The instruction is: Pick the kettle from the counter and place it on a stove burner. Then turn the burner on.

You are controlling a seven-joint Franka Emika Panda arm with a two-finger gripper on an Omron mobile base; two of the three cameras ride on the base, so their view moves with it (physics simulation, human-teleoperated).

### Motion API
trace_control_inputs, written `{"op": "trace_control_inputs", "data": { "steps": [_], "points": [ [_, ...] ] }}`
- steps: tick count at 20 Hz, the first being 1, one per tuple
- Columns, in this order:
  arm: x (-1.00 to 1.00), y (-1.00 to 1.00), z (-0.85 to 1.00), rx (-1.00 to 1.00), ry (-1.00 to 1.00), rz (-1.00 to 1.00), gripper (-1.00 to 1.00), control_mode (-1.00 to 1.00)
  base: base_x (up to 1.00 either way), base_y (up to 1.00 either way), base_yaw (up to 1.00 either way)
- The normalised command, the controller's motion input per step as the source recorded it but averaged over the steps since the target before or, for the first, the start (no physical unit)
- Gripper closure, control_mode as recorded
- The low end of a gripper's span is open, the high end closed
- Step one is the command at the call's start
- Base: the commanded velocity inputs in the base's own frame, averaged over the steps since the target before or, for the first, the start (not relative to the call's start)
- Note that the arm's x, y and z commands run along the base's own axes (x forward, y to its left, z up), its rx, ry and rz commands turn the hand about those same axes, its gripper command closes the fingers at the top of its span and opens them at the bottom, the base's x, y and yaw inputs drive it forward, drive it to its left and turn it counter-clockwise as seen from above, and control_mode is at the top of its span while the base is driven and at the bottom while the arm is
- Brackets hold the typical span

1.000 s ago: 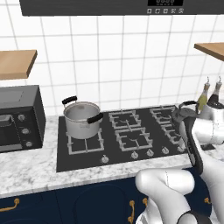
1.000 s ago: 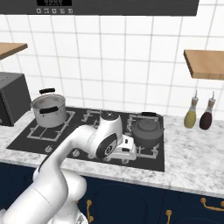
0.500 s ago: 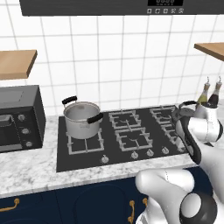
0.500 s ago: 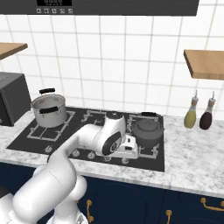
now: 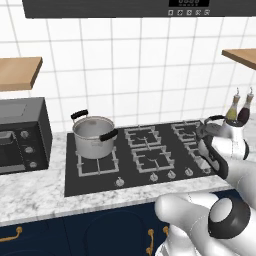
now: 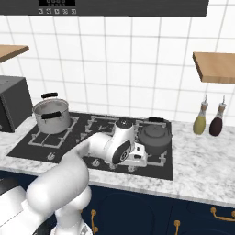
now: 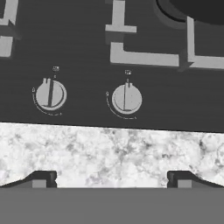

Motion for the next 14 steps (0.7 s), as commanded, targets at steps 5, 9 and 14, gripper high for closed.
{"op": "trace_control_inputs", "data": {
  "steps": [5,9,14],
  "points": [
    [0.24,-0.05,-0.25,0.00,-0.08,0.00,-1.00,-1.00,0.00,0.00,0.00],
    [0.18,-0.12,-0.18,0.00,-0.03,0.00,-1.00,-1.00,0.00,0.00,0.00],
    [0.21,-0.07,-0.16,0.00,0.00,0.00,-1.00,-1.00,0.00,0.00,0.00]
  ]
}}
